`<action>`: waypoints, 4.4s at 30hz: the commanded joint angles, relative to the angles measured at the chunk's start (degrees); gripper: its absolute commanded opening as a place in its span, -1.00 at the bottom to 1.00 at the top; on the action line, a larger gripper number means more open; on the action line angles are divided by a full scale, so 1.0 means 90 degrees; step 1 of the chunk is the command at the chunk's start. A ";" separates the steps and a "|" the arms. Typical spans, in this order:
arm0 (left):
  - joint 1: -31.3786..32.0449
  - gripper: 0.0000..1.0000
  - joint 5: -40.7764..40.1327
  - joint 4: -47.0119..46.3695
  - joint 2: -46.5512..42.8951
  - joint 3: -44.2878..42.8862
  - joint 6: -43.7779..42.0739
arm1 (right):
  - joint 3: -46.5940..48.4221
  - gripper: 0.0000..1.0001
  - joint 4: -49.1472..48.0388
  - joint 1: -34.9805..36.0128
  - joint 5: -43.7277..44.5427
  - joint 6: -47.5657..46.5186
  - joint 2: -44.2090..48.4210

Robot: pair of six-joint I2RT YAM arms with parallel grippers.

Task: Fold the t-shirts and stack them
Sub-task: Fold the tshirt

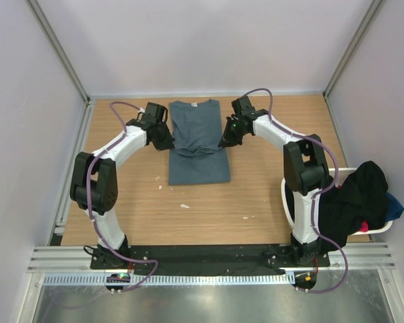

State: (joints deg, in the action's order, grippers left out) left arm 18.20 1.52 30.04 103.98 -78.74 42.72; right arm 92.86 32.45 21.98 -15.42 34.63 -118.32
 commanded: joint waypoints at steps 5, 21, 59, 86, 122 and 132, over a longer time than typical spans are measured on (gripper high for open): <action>-0.0127 -0.99 -0.0130 0.0206 0.0467 -0.0644 -0.0215 | 0.0639 -0.65 0.0105 -0.0088 -0.0132 -0.0117 -0.0378; -0.0127 0.86 -0.0016 0.0873 -0.0908 -0.0960 -0.0743 | 0.0534 0.95 0.0049 -0.0030 0.0484 -0.0577 0.1163; 0.0019 -0.99 -0.0618 -0.1951 0.1162 0.0565 0.0059 | -0.1001 -0.79 -0.2570 0.0175 0.1831 -0.0557 -0.0544; 0.0332 0.79 -0.0208 0.0490 -0.3145 0.1648 -0.0069 | -0.2933 0.99 -0.1280 0.0341 0.0834 -0.0216 0.3371; 0.0371 0.01 0.0076 -0.1033 -0.1622 0.3212 0.0429 | -0.4273 0.29 -0.2521 0.0820 0.1157 0.0918 0.2336; 0.0371 -0.38 0.0027 -0.1111 -0.1397 0.3260 0.0351 | -0.4263 0.06 -0.2492 0.0908 0.1108 0.0927 0.2180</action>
State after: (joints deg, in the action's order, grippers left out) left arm 21.32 2.81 21.89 91.09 -48.84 46.33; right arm 53.28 10.39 29.34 -5.50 42.57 -97.60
